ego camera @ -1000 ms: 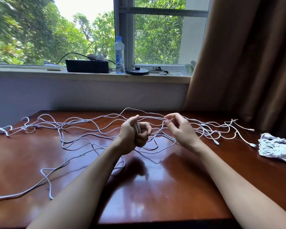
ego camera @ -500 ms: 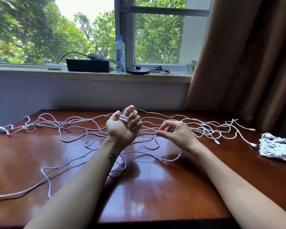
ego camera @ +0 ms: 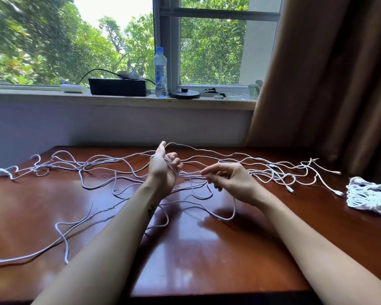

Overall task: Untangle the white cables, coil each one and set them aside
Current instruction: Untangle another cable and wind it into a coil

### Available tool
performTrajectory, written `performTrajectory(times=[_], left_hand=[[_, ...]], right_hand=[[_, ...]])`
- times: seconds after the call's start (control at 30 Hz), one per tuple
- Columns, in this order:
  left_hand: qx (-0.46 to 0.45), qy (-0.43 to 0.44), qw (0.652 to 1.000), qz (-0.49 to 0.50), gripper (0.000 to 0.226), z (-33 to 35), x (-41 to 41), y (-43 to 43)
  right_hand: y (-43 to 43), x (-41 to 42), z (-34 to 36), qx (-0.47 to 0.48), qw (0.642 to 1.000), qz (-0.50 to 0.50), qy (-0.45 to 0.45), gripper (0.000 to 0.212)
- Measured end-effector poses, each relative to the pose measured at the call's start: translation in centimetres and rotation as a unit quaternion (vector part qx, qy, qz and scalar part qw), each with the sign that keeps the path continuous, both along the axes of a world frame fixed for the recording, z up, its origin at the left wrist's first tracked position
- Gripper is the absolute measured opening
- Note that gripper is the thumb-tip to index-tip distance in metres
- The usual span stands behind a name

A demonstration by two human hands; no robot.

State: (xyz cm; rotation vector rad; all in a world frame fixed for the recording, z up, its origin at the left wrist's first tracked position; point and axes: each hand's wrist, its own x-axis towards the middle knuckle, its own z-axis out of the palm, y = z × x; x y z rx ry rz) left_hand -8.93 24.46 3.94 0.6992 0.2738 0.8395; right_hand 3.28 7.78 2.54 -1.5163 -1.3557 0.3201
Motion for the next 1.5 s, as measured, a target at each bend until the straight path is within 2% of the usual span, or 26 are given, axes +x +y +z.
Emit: performTrajectory(times=[0.17,0.27,0.4,0.6,0.73,0.93,1.03,1.1,1.17,1.2,1.27,1.33,1.4,1.5], left_hand=[[0.180,0.085,0.978,0.066,0.042,-0.7,0.6,-0.4],[0.297,0.119,0.943,0.091,0.045,-1.2,0.6,-1.1],[0.386,0.143,0.905,0.109,0.046,-1.8,0.7,-1.3],[0.412,0.175,0.889,0.096,0.047,-1.9,0.6,-1.4],[0.394,0.194,0.897,0.059,0.044,-1.8,0.5,-1.7],[0.397,0.191,0.898,-0.007,0.043,-1.8,0.4,-1.9],[0.406,0.192,0.891,-0.063,0.044,-1.4,0.0,-2.4],[0.419,0.186,0.883,-0.101,0.037,-1.1,-0.5,-2.9],[0.481,0.202,0.847,-0.100,0.039,-1.1,-0.8,-3.2],[0.526,0.231,0.815,-0.072,0.039,-1.2,-0.8,-3.1],[0.587,0.286,0.758,0.002,0.026,-1.6,-0.7,-2.9],[0.610,0.321,0.721,0.062,0.014,-1.7,-0.5,-2.6],[0.626,0.338,0.694,0.108,0.023,-1.8,-0.5,-2.5],[0.630,0.358,0.673,0.149,0.031,-1.8,-0.4,-2.1]], right_hand=[[-0.2,-0.6,0.5,0.022,0.991,0.042,0.124,0.020],[-0.3,-0.5,0.7,0.020,0.989,0.035,0.143,0.022],[-0.5,-0.2,1.0,0.033,0.986,0.015,0.162,0.019],[-0.5,0.0,1.1,0.067,0.988,-0.007,0.137,0.020],[-0.2,-0.1,0.9,0.118,0.989,-0.085,0.043,0.020],[-0.3,1.2,0.7,0.147,0.955,-0.240,-0.098,0.030],[-0.4,1.5,0.7,0.147,0.935,-0.294,-0.131,0.032],[-0.4,1.3,0.6,0.147,0.927,-0.310,-0.152,0.032],[-0.4,1.1,0.7,0.156,0.924,-0.313,-0.157,0.033],[-0.3,1.0,0.8,0.161,0.926,-0.307,-0.149,0.032],[-0.3,1.0,0.9,0.162,0.938,-0.278,-0.132,0.028],[-0.4,0.9,1.0,0.161,0.955,-0.227,-0.104,0.023],[-0.5,0.8,1.0,0.157,0.966,-0.187,-0.081,0.015],[-0.4,1.0,0.8,0.151,0.968,-0.177,-0.097,0.006]])
